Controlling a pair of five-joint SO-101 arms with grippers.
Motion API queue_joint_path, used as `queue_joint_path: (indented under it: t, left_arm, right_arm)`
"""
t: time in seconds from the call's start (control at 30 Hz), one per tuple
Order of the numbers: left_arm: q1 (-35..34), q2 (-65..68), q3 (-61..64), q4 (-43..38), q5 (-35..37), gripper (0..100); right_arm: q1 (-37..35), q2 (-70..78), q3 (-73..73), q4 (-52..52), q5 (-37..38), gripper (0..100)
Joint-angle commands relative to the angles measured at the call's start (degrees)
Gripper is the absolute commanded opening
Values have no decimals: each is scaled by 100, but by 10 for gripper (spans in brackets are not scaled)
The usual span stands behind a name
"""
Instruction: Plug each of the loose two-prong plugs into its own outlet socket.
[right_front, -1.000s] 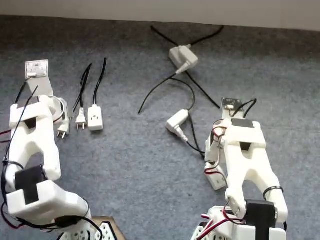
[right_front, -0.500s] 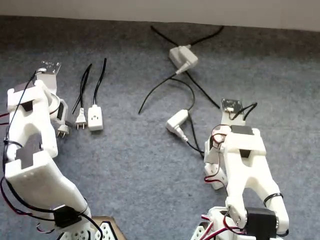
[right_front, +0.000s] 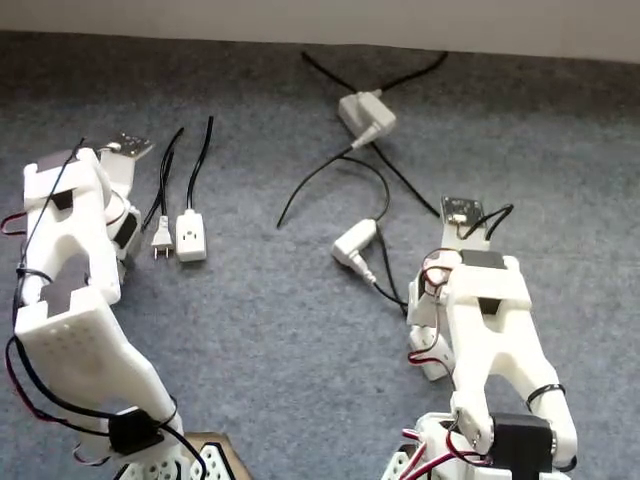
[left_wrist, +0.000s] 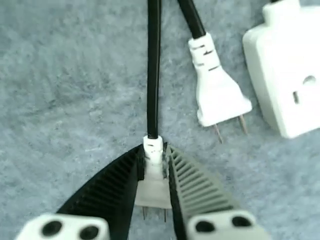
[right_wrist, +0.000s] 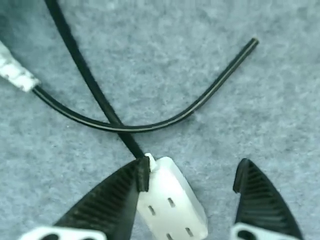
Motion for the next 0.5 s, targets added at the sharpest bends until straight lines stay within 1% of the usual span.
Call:
queue_joint_path:
  t: [0.0,0.17,0.37,0.47]
  left_arm:
    - [31,-48,-338,396,-114,7]
    - [40,-48,-673,730,-97,7]
    - [40,-57,-1895,1767,-88,7]
    - [119,-57,-2387,1943,-18,7]
  right_arm:
    - [-48,-40,57,-31,-18,275]
    - [-48,-40,57,-31,-18,275]
    - [-40,-40,57,-31,-18,275]
    - [-31,-40,48,-31,-18,275]
